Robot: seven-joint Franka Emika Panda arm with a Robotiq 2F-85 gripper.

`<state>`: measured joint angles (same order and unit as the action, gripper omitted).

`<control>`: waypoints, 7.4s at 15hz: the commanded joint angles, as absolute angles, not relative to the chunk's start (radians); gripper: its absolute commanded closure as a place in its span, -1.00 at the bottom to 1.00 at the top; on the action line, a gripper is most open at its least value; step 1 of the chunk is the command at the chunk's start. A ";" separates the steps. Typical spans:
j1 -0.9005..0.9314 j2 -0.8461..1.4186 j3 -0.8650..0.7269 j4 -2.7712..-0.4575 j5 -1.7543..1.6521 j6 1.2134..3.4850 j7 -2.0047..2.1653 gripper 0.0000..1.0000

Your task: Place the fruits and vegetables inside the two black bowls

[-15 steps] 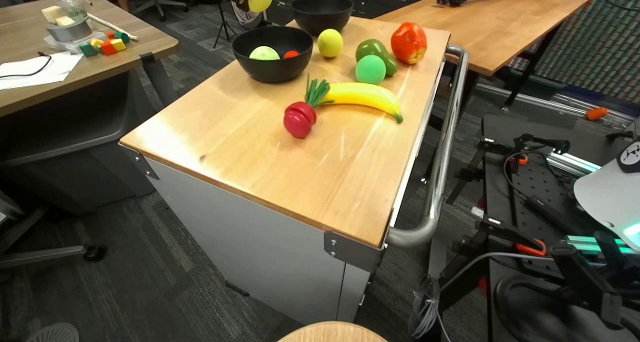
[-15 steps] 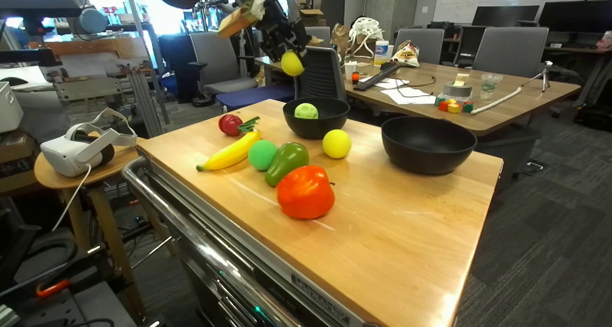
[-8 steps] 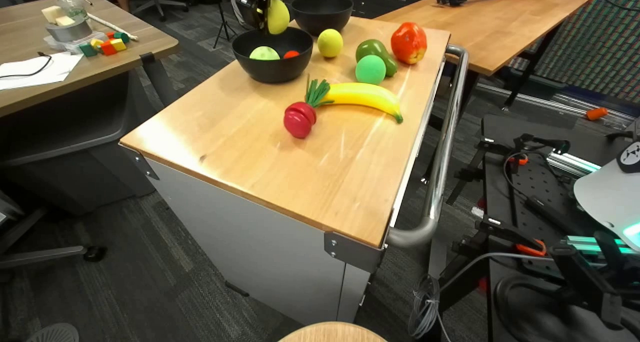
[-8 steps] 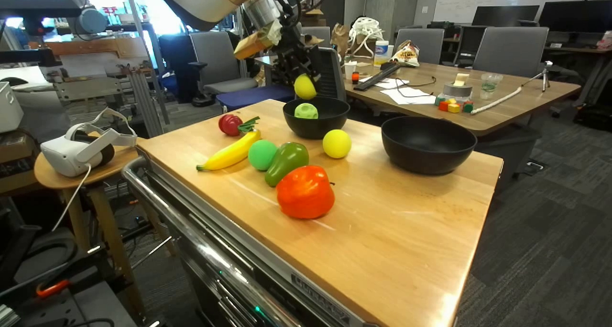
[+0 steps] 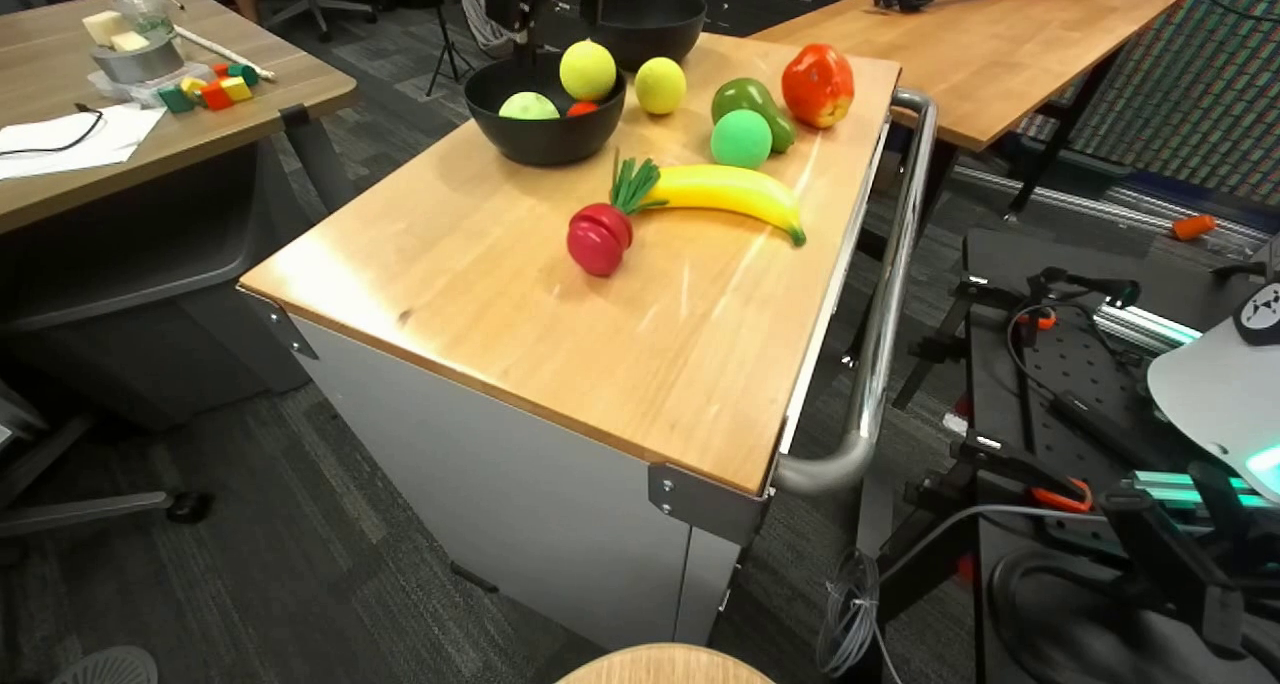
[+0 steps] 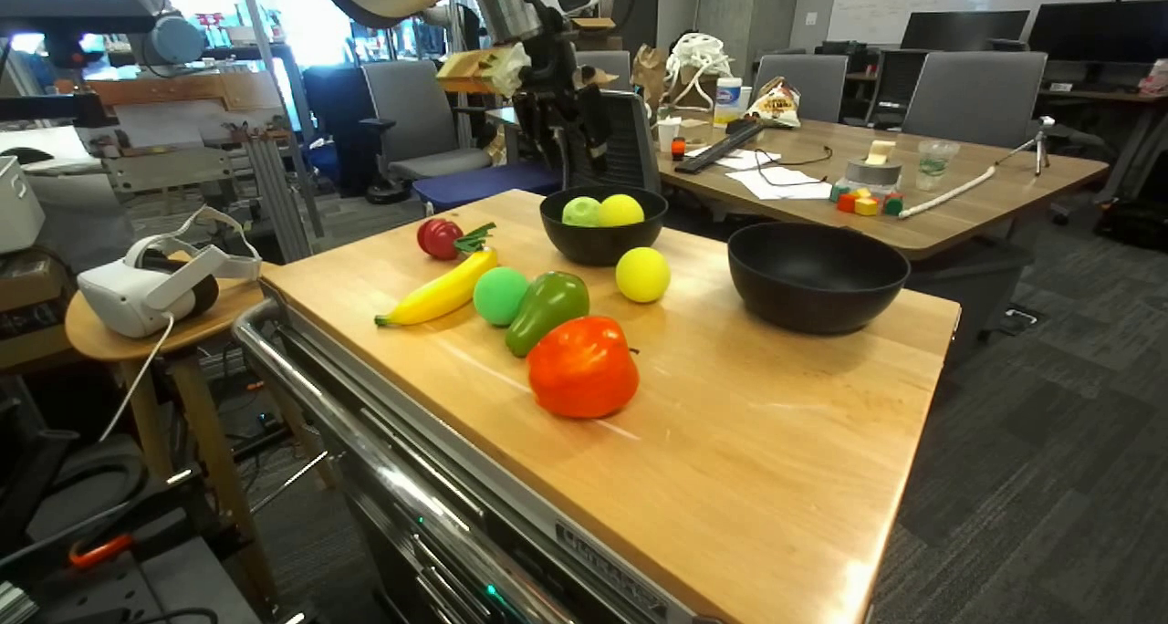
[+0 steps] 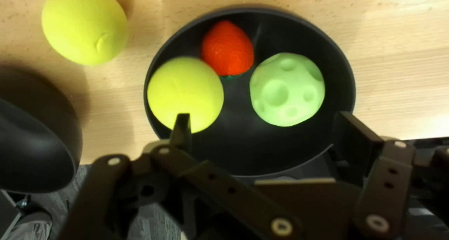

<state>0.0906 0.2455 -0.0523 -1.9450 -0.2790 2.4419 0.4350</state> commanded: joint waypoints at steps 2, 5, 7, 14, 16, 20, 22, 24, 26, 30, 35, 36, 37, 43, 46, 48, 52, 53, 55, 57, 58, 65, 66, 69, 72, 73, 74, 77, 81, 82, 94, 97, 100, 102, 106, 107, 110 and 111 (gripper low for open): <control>0.045 0.007 -0.029 -2.217 -0.039 2.564 0.402 -1.00; 0.047 0.058 -0.034 -2.160 -0.071 2.521 0.415 -1.00; 0.044 0.031 -0.031 -2.189 -0.064 2.528 0.414 -1.00; 0.060 0.097 0.027 -2.094 0.163 2.537 0.059 -1.00; 0.066 0.163 0.068 -1.991 0.270 2.529 -0.043 -1.00; 0.065 0.147 0.074 -2.022 0.237 2.534 0.000 -1.00; 0.080 0.154 0.035 -2.031 0.051 2.513 0.073 -1.00; 0.064 0.124 0.031 -2.065 -0.004 2.441 0.049 -1.00; 0.052 0.089 0.012 -2.113 -0.061 2.392 0.055 -1.00; -0.006 0.045 0.004 -2.206 0.075 2.391 -0.074 -1.00; -0.051 0.034 -0.036 -2.300 0.088 2.530 -0.133 -1.00; -0.056 0.033 -0.043 -2.315 0.070 2.552 -0.134 -1.00; -0.062 0.032 -0.049 -2.328 0.068 2.565 -0.141 -1.00; -0.077 0.017 -0.076 -2.384 0.000 2.585 -0.121 -1.00; -0.088 0.021 -0.090 -2.410 -0.008 2.590 -0.111 -1.00; -0.096 0.026 -0.102 -2.430 -0.014 2.600 -0.096 -1.00; -0.111 0.023 -0.116 -2.465 -0.005 2.602 -0.087 -1.00; -0.113 0.022 -0.118 -2.470 -0.007 2.603 -0.085 -1.00; -0.116 0.023 -0.121 -2.475 -0.008 2.610 -0.082 -0.48; -0.116 0.022 -0.118 -2.474 0.002 2.621 -0.082 -0.16; -0.116 0.022 -0.117 -2.470 0.005 2.628 -0.081 -0.01; -0.121 -0.053 -0.126 -2.341 -0.179 2.701 -0.064 0.09; -0.125 -0.047 -0.126 -2.295 -0.203 2.710 -0.068 0.09; -0.140 0.030 -0.137 -2.167 -0.227 2.825 -0.063 0.09; -0.155 0.155 -0.160 -2.090 -0.249 3.036 -0.003 0.09; -0.157 0.201 -0.178 -2.065 -0.272 3.106 0.033 0.09; -0.152 0.252 -0.207 -2.034 -0.290 3.163 0.072 0.09; -0.104 0.385 -0.316 -1.959 -0.273 3.252 0.142 0.09; -0.064 0.493 -0.384 -1.908 -0.218 3.270 0.194 0.09; -0.062 0.507 -0.384 -1.900 -0.206 3.266 0.209 0.09; -0.062 0.516 -0.304 -1.943 -0.203 3.174 0.238 -1.00; -0.020 0.439 -0.331 -1.974 -0.234 3.115 0.221 -1.00; 0.104 0.323 -0.468 -1.995 -0.305 3.016 0.254 -1.00; 0.229 0.240 -0.608 -2.024 -0.391 2.831 0.302 -1.00; 0.267 -0.007 -0.591 -2.160 -0.362 2.491 0.250 -1.00; 0.268 -0.065 -0.588 -2.223 -0.370 2.444 0.274 -1.00; 0.057 -0.183 -0.364 -2.387 -0.331 2.325 0.329 -1.00; 0.018 -0.072 -0.334 -2.262 -0.333 2.356 0.285 -1.00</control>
<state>0.1336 -0.0793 -0.4475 -2.2660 -0.3481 2.3534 0.2977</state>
